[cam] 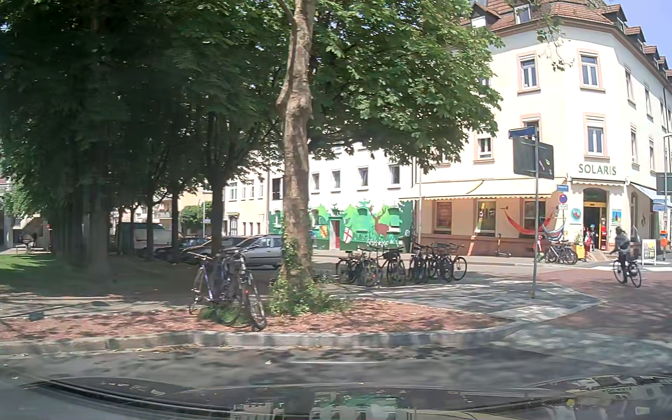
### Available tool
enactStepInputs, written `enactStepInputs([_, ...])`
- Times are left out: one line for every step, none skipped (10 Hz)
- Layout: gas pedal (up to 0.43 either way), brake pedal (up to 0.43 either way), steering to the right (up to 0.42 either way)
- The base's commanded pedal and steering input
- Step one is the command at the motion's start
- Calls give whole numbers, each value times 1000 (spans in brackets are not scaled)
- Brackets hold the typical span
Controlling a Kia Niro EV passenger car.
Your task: Follow the waypoints while adhering to traffic rules and regulations
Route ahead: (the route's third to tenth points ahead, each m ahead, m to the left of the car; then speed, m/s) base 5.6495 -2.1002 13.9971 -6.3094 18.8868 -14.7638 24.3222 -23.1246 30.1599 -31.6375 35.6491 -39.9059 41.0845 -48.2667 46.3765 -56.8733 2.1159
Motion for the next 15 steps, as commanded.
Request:
enactStepInputs([0, 0, 770])
enactStepInputs([0, 0, 773])
enactStepInputs([0, 0, 775])
enactStepInputs([0, 0, 775])
enactStepInputs([0, 0, 775])
enactStepInputs([0, 0, 775])
enactStepInputs([0, 0, 773])
enactStepInputs([0, 0, 764])
enactStepInputs([8, 0, 745])
enactStepInputs([8, 0, 731])
enactStepInputs([8, 0, 725])
enactStepInputs([8, 0, 717])
enactStepInputs([8, 0, 697])
enactStepInputs([8, 0, 667])
enactStepInputs([8, 0, 641])
